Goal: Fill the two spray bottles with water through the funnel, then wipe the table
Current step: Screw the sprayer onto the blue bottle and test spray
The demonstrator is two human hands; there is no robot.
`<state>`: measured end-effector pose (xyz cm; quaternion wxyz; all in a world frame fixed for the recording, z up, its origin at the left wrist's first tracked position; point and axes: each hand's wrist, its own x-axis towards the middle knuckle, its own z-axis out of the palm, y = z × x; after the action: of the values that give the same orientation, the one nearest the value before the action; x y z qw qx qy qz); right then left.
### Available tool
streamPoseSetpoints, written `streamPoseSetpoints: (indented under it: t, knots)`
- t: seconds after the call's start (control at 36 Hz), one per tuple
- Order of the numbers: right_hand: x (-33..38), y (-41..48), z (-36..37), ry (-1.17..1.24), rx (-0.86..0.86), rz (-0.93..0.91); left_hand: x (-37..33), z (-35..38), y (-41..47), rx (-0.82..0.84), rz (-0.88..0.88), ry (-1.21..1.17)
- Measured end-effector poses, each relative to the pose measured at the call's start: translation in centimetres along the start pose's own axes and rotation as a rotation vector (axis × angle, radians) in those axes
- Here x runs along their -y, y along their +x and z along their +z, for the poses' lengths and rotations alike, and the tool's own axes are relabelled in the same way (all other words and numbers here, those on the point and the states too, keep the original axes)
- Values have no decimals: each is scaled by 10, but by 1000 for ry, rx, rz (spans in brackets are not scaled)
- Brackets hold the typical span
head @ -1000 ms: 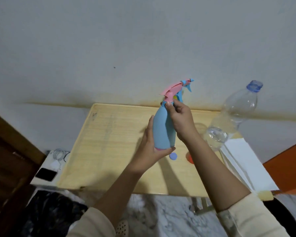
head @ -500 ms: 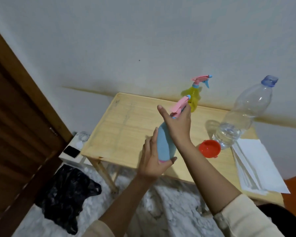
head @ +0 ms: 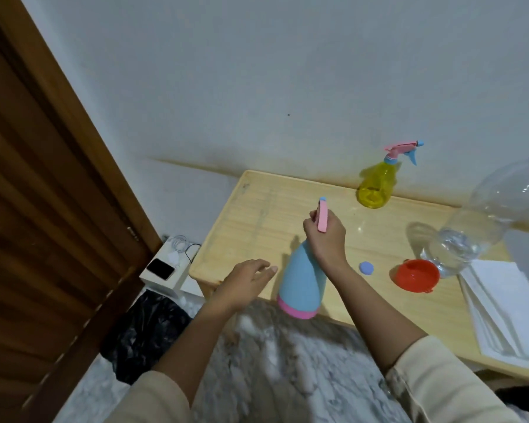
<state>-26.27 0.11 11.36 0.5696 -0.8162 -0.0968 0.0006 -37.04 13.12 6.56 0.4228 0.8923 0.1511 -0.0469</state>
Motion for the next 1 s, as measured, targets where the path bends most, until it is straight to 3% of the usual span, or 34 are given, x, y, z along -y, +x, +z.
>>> streamPoseSetpoints:
  t: [0.08,0.19,0.58,1.0]
  knots:
    - [-6,-10,13,-53,58,28,11,-12,14,182,-201,225]
    - [-15,-20,28,-49,138,162,26,-16,25,279,-287,381]
    - [-14,-26,56,-4,240,321,45,-16,44,282,-269,497]
    - [-8,-23,63,-20,274,307,54,-23,52,264,-287,385]
